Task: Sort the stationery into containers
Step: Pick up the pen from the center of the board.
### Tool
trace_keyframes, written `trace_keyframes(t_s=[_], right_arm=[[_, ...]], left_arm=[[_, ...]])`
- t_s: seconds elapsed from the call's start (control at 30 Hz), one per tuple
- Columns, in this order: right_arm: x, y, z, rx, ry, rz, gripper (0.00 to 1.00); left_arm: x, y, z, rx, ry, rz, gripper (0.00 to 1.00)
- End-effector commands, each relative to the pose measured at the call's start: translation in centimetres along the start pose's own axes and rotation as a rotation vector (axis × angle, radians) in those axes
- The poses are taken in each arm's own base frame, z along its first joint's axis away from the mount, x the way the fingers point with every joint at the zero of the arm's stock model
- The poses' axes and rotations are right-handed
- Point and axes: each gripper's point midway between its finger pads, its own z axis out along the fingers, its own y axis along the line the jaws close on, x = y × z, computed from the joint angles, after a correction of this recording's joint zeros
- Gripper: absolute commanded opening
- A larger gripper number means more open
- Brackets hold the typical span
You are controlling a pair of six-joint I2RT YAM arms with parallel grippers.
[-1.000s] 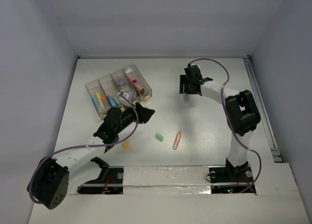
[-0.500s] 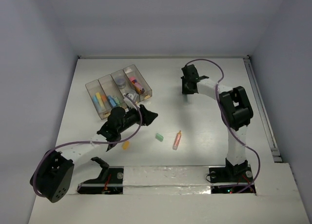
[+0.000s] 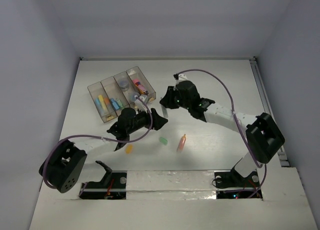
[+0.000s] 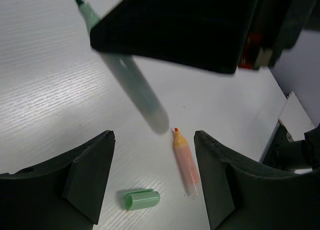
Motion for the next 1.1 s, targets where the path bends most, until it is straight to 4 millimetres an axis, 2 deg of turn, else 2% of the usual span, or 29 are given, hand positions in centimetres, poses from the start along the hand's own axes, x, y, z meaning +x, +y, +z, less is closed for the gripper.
trace_keyframes(t_s=[0.0,0.17,0.3,0.43,0.63,0.67,0.7,0.77,0.93,1.07], right_arm=[[0.6,3.2,-0.1,-0.129,-0.043,0.101,0.01],[1.8,3.9,-0.5,-0.157,-0.042,0.121,0.01],[1.7,4.1,-1.1,-0.180,-0.060,0.141,0.01],[1.7,4.2,-1.5,-0.193,-0.069,0.147,0.01],[1.8,4.6,-1.8,-0.211,-0.078,0.155,0.02],[1.8,4.6,-1.8,-0.208,-0.080,0.156,0.02],[1.8,4.5,-1.8,-0.207,-0.081,0.156,0.02],[1.9,4.4,-1.8,-0.202,-0.081,0.158,0.02],[1.6,4.2,-1.9,-0.191,-0.097,0.166,0.03],[0.9,3.9,-2.0,-0.171,-0.126,0.166,0.03]], left_arm=[[-3.3,-1.9,0.8,0.063,-0.104,0.022,0.61],[-3.2,-0.1,0.9,-0.022,-0.122,0.009,0.56],[-3.1,0.6,1.2,-0.056,-0.118,0.015,0.48],[-2.7,0.5,1.8,-0.037,-0.094,0.008,0.40],[-2.0,0.0,2.4,-0.007,-0.068,0.009,0.37],[-2.0,0.0,2.4,-0.004,-0.068,0.009,0.34],[-2.0,-0.1,2.4,0.000,-0.071,0.009,0.26],[-2.1,-0.3,2.4,0.011,-0.071,0.011,0.21],[-1.9,-1.3,2.4,0.067,-0.058,0.006,0.26],[-1.5,-1.7,2.6,0.094,-0.037,-0.001,0.39]])
